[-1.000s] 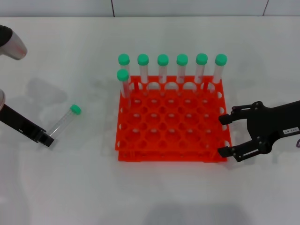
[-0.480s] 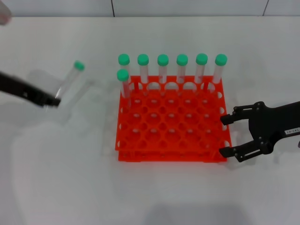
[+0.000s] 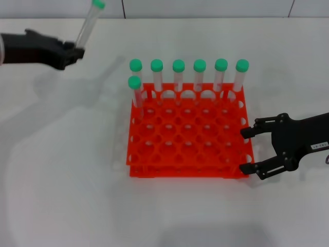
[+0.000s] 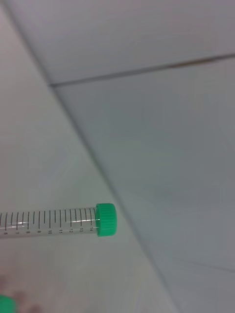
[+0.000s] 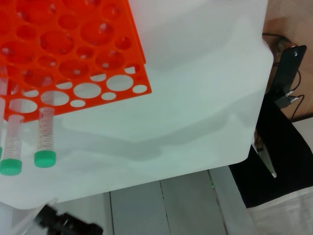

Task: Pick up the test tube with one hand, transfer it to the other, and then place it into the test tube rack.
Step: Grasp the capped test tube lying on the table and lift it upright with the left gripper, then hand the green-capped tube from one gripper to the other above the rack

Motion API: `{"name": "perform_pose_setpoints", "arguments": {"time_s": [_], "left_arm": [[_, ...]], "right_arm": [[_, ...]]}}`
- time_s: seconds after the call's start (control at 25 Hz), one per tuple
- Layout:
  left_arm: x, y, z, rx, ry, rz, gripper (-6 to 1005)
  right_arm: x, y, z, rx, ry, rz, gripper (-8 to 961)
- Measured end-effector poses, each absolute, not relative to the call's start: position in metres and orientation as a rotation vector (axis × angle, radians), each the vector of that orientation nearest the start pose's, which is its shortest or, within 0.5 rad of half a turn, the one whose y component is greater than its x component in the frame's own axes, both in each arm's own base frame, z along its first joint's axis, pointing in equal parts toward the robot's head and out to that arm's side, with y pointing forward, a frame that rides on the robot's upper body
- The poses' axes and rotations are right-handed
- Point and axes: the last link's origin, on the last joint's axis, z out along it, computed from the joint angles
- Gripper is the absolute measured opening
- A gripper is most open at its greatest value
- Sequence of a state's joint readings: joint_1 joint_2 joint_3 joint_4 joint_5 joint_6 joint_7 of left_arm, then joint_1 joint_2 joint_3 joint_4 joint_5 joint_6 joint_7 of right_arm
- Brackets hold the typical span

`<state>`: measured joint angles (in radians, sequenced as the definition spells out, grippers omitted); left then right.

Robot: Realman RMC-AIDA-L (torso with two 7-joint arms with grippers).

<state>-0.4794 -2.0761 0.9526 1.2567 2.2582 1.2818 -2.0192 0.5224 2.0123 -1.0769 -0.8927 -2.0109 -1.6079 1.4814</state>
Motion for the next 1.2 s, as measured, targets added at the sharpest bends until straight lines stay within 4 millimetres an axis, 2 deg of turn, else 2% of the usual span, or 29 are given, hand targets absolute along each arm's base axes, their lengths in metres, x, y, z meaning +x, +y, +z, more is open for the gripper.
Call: {"name": "perform_pose_setpoints", "arguments": {"time_s": [0.36, 0.6, 0.76, 0.96, 1.2], "left_arm": [[-0.207, 0.385, 0.060, -2.509, -0.490, -0.557, 199], [-0.193, 0.391, 0.040, -2.691, -0.400, -0.703, 200], [-0.186, 0.393, 0.030, -2.784, -0.385, -0.697, 199], [-0.181, 0.390, 0.014, -2.906, -0.352, -0.587, 200], [-0.185, 0.387, 0.003, -2.942, -0.359, -0.519, 200]], "right_arm": [[0.232, 0.329, 0.003, -3.049, 0.272, 0.307, 861], [0.227, 0.328, 0.000, -3.065, 0.256, 0.327, 861], [0.226, 0.328, -0.001, -3.068, 0.251, 0.327, 861], [0.225, 0.328, -0.002, -3.065, 0.252, 0.338, 861], [0.223, 0.328, -0.004, -3.070, 0.248, 0.356, 860]]}}
